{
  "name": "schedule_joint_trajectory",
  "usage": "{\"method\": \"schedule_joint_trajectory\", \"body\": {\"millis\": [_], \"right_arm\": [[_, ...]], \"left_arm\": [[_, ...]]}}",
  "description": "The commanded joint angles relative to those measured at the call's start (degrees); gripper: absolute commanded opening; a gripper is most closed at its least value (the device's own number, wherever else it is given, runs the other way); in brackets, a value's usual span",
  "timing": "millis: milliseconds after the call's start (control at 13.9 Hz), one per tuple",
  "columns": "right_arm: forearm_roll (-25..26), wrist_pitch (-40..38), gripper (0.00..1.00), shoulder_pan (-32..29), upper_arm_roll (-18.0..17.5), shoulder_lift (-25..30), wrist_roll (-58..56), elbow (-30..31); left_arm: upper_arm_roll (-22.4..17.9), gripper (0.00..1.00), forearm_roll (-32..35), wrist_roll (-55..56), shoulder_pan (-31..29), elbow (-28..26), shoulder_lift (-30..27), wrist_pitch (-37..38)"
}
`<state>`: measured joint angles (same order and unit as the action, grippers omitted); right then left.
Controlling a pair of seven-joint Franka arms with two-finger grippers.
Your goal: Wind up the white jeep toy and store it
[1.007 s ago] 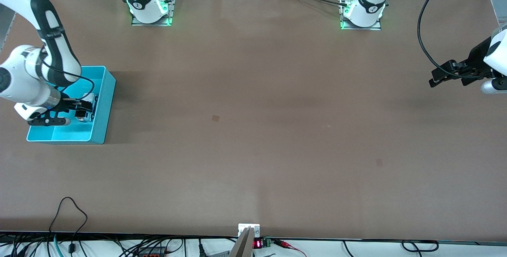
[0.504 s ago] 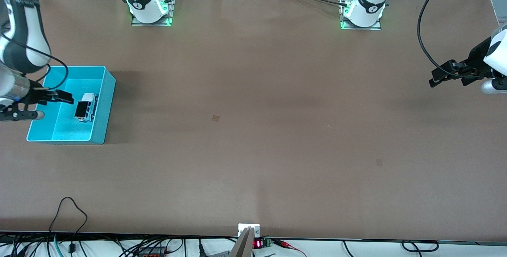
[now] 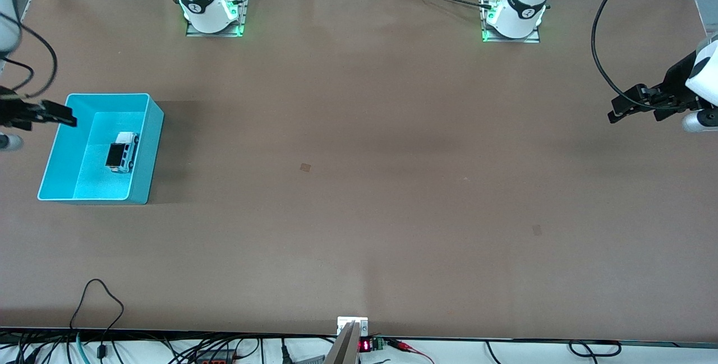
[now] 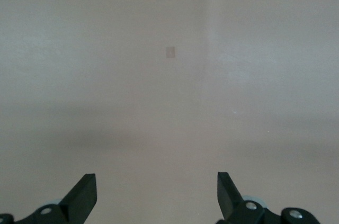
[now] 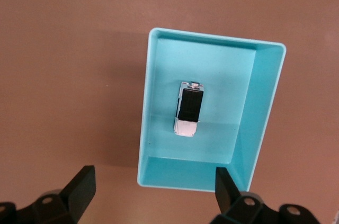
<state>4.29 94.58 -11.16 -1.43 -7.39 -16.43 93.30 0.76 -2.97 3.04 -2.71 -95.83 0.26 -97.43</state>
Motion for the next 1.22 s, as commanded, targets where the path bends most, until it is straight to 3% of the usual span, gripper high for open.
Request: {"method": "schedule_joint_trajectory", "body": {"millis": [0, 144, 432, 647, 1151], "right_arm": [[-0.34, -7.62, 1.00, -0.35, -3.57, 1.24, -0.45, -7.22], [-0.08, -9.32, 1.00, 0.08, -4.55, 1.59, 0.08, -10.32], [-3.49, -12.91, 1.00, 2.18, -4.29, 3.79, 1.48, -9.54], [-3.42, -12.66, 1.00, 5.18, -4.29, 2.83, 11.31, -8.31], [-2.98, -10.91, 1.00, 6.42, -4.29, 1.24, 11.51, -8.31]], "left_arm": [[-0.05, 1.00, 1.03, -0.32, 0.16, -0.50, -0.96, 0.04], [-0.06, 1.00, 1.03, -0.32, 0.16, -0.50, -0.96, 0.22], [0.38, 1.00, 1.03, -0.32, 0.33, -0.41, -0.96, 0.22], [0.47, 1.00, 1.03, -0.32, 0.25, -0.41, -1.05, 0.22], [0.30, 1.00, 0.95, -0.23, 0.25, 0.20, -0.96, 1.01]]}}
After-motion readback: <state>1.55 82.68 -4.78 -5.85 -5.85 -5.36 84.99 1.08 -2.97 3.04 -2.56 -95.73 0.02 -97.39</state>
